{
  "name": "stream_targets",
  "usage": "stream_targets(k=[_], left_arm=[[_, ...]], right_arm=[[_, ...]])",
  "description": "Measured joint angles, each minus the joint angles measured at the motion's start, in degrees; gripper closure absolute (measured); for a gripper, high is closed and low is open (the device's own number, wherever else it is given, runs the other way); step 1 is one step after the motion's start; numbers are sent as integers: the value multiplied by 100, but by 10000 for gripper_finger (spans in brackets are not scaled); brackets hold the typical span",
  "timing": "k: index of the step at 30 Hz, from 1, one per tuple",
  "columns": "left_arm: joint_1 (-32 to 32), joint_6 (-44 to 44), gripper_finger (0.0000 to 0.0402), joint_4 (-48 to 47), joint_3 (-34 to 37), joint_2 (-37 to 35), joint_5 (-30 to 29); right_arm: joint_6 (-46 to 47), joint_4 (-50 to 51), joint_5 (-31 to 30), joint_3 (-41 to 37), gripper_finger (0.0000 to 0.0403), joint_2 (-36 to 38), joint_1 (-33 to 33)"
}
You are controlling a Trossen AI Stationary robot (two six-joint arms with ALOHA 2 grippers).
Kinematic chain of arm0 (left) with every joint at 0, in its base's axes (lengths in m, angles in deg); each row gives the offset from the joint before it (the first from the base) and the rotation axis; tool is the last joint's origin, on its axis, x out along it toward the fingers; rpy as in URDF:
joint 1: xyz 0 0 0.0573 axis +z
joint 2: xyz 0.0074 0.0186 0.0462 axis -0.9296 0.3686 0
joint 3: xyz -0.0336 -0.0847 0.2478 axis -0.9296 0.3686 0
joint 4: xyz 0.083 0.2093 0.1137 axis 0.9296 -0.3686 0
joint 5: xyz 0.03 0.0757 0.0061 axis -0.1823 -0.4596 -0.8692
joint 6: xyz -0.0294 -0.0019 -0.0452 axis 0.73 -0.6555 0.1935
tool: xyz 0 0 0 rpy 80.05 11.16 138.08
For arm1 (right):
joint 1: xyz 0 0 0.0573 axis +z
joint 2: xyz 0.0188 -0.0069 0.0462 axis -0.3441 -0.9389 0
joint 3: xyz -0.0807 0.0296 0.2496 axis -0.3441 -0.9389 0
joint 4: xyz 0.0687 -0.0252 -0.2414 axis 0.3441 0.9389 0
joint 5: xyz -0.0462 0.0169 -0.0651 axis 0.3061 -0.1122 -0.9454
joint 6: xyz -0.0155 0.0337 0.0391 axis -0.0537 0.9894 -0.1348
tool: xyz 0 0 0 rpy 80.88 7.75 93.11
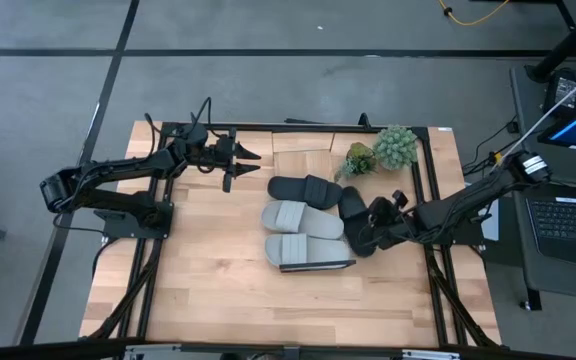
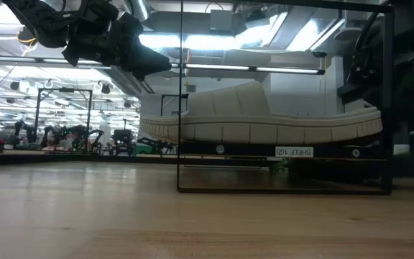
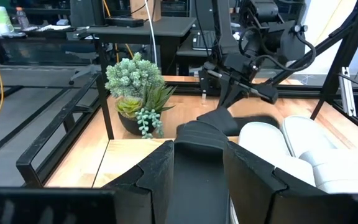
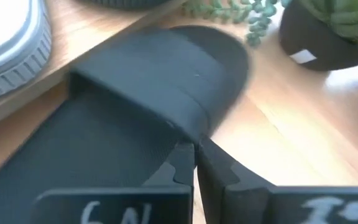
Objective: Pick and place slides into the shelf
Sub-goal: Put the black slipper on the shelf
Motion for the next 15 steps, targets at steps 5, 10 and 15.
stream_targets(k=[5,10,15], left_arm=[[-2,0,270,0,0,0,-2],[0,0,270,0,0,0,0],[0,1,270,0,0,0,0]], right_arm=[[322,821,-71,298,397,103,0],[343,1501,-315,646,397,143,0],[481,2550,-648,1252,397,149,0]])
